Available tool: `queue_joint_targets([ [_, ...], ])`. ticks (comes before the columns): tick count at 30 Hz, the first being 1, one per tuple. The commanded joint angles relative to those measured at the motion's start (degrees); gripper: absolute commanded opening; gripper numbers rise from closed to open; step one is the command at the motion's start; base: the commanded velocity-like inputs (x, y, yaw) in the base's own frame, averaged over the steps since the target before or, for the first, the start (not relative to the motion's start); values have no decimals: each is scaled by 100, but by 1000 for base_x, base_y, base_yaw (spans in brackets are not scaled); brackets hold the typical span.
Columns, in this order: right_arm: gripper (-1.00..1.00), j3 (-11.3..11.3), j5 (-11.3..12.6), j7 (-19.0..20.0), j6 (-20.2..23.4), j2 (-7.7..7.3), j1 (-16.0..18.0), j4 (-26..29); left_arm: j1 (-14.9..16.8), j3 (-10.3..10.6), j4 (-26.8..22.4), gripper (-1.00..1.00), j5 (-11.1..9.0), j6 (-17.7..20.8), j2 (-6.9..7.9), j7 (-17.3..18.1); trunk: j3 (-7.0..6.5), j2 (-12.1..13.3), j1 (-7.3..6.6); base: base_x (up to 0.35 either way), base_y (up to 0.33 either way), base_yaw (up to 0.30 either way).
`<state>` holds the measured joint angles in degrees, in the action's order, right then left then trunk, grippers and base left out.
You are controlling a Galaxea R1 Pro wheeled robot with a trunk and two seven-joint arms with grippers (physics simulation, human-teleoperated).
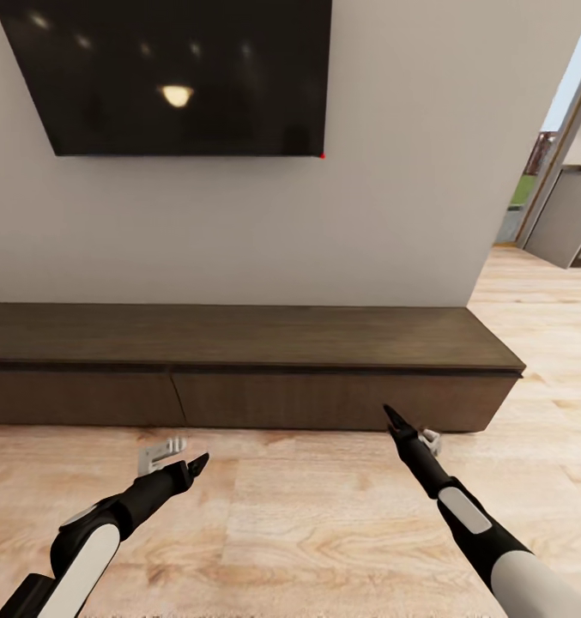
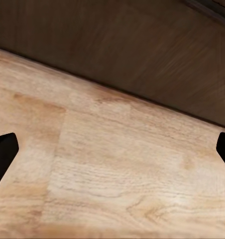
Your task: Place each of the two pumpkins and all three candles from the living room inside a cabinet in the living room (use any cabinet), then make sure every cabinet is closed, and position the cauldron so it is next to a table in the living room.
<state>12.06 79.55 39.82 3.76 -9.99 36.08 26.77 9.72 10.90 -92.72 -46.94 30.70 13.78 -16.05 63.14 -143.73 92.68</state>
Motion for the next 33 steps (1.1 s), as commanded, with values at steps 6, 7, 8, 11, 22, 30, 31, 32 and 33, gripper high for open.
queue_joint_targets([
  [6, 100, 33, 52, 59, 113, -87, 4, -72, 4, 9, -1, 100, -61, 15, 6, -56, 139, -11, 14, 0, 0, 0],
  [7, 100, 33, 54, 60, 114, -88, 4, -73, 4, 9, -1, 100, -61, 15, 8, -56, 161, -12, 17, 0, 0, 0],
  [8, 100, 33, 54, 60, 115, -89, 4, -74, 4, 9, -1, 100, -61, 15, 7, -56, 183, -13, 19, 0, 0, 0],
  [11, 100, 33, 58, 61, 116, -92, 4, -75, 4, 9, 5, 100, -61, 15, 4, -56, 249, -17, 27, 0, 0, 0],
  [22, 100, 33, 61, 56, 116, -99, 4, -84, 4, 8, 17, 100, -61, 24, 9, -56, 405, -27, 45, 0, 0, 0],
  [30, 100, 33, 57, 56, 109, -98, 4, -84, 4, 3, 120, 100, -61, 16, 10, -56, 405, -27, 45, -6, 6, 0],
  [31, 100, 33, 58, 57, 109, -97, 4, -84, 4, 3, 124, 100, -61, 16, 10, -56, 405, -27, 45, -58, 67, 0],
  [32, 100, 31, 57, 56, 109, -97, 4, -84, 4, 2, 127, 100, -61, 16, 10, -56, 405, -27, 45, -76, 96, 0],
  [33, 100, 30, 55, 55, 108, -98, 4, -84, 4, 1, 132, 100, -61, 16, 10, -56, 405, -27, 45, -107, 152, 0],
])
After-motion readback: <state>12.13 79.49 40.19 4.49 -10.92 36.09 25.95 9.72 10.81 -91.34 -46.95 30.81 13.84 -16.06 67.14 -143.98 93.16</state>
